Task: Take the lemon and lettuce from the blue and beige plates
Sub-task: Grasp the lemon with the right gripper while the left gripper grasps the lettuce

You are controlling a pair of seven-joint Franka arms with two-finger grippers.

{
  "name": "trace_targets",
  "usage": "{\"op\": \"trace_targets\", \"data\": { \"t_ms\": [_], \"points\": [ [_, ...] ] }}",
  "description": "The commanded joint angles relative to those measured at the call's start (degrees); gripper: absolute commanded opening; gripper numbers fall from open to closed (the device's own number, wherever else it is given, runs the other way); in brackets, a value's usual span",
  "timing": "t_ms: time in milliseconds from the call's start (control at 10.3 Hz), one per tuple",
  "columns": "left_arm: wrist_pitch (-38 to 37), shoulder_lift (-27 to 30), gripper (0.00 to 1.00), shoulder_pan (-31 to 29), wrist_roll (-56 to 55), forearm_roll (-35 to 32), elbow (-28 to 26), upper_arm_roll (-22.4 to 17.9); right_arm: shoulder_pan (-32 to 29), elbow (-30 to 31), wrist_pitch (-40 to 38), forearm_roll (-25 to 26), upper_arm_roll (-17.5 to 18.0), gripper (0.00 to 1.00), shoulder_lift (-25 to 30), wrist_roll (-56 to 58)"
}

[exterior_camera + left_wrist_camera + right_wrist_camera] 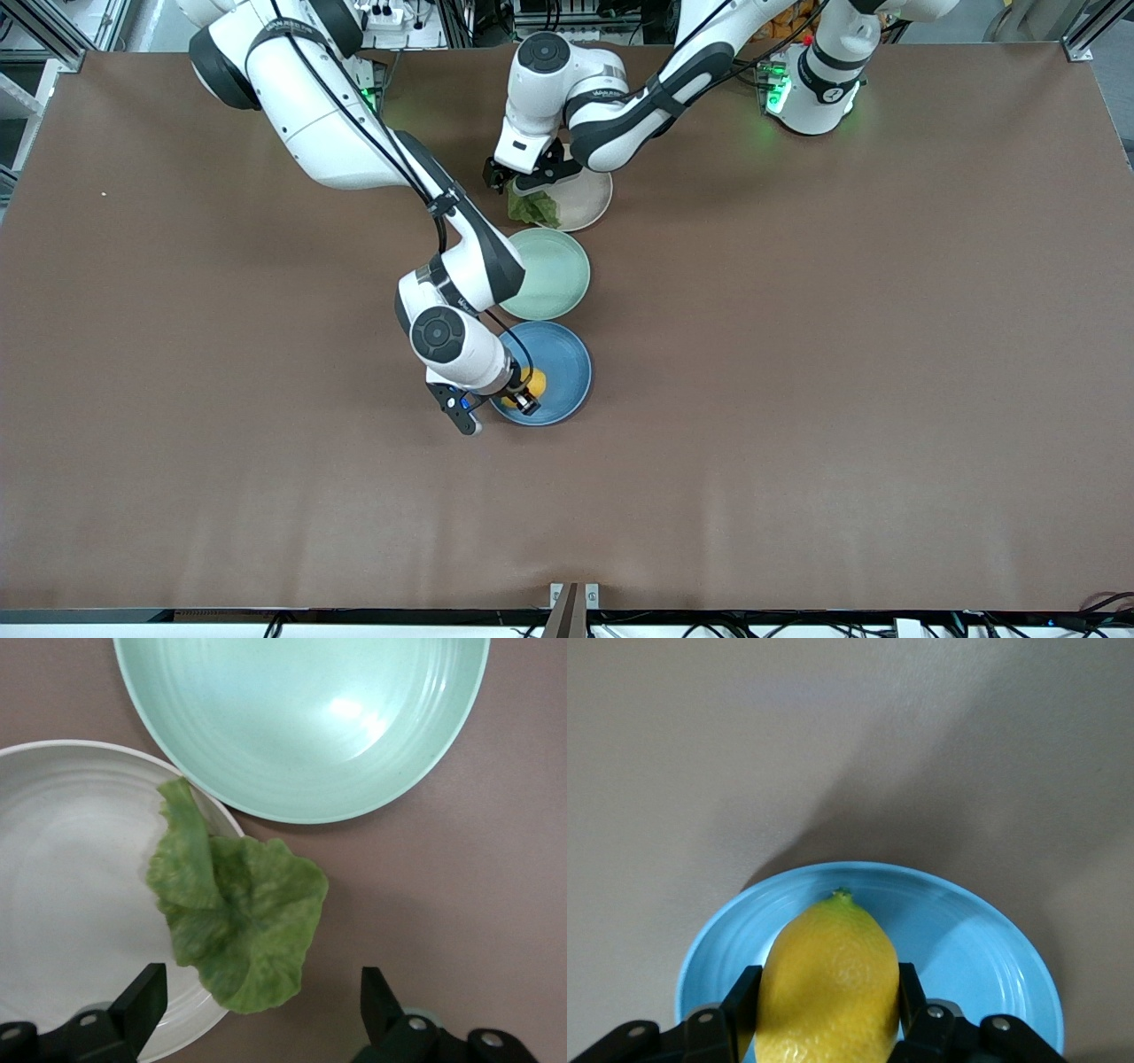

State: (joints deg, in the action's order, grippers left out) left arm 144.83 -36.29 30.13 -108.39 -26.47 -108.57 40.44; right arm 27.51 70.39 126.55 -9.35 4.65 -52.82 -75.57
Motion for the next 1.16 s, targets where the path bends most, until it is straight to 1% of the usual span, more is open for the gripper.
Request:
{"op": "trace_targets", "data": {
  "t_ms": [0, 97, 194, 291, 485, 582, 679, 776, 873, 970, 1067],
  "points": [
    [0.27, -2.19, 0.90, 2.73, -2.44, -2.79, 2.57, -1.33, -2.80, -7.43, -13.11, -3.13, 0.36, 0.09, 0.87, 6.03],
    [0.27, -2.64, 0.89, 3.17, -2.70, -3.93, 2.66, -1.42, -3.94, -7.63, -15.35, -3.13, 0.27, 0.01, 2.00, 7.36],
    [0.54, -3.25, 0.89, 3.61, -3.57, -4.81, 2.75, -1.59, -5.87, -7.63, -18.33, -3.22, 0.27, 0.01, 3.58, 10.94],
    [0.63, -3.52, 0.89, 4.05, -4.19, -5.60, 3.10, -1.77, -7.46, -7.63, -23.15, -3.05, -0.08, 0.01, 4.81, 16.11],
    [0.63, -3.78, 0.86, 7.56, -4.89, -5.79, 3.80, -5.01, -10.62, -7.29, -28.44, -3.05, -1.13, 0.01, 8.32, 24.12],
    [0.63, -4.39, 0.85, 7.66, -5.07, -5.87, 3.98, -5.02, -11.94, -6.76, -31.60, -3.13, -2.88, 0.01, 9.82, 28.94],
    [0.63, -4.49, 0.74, 7.75, -5.07, -5.96, 3.90, -5.11, -12.22, -5.02, -34.76, -3.05, -5.33, 0.01, 11.84, 34.13],
    [0.63, -4.49, 0.59, 7.75, -5.07, -5.96, 3.89, -5.11, -12.31, -1.34, -35.49, -2.79, -7.36, 0.01, 14.73, 39.48],
    [0.63, -4.49, 0.43, 7.75, -5.07, -6.05, 3.81, -5.11, -13.26, 3.22, -34.98, -2.43, -8.33, 0.01, 17.80, 44.06],
    [0.63, -4.66, 0.31, 7.75, -5.07, -6.05, 3.63, -5.37, -14.32, 6.83, -34.80, -1.74, -8.87, 0.00, 20.18, 48.29],
    [0.63, -5.01, 0.19, 8.01, -5.07, -6.14, 3.63, -5.98, -15.55, 10.61, -33.84, 0.27, -9.22, 0.00, 22.56, 53.29]
  ]
}}
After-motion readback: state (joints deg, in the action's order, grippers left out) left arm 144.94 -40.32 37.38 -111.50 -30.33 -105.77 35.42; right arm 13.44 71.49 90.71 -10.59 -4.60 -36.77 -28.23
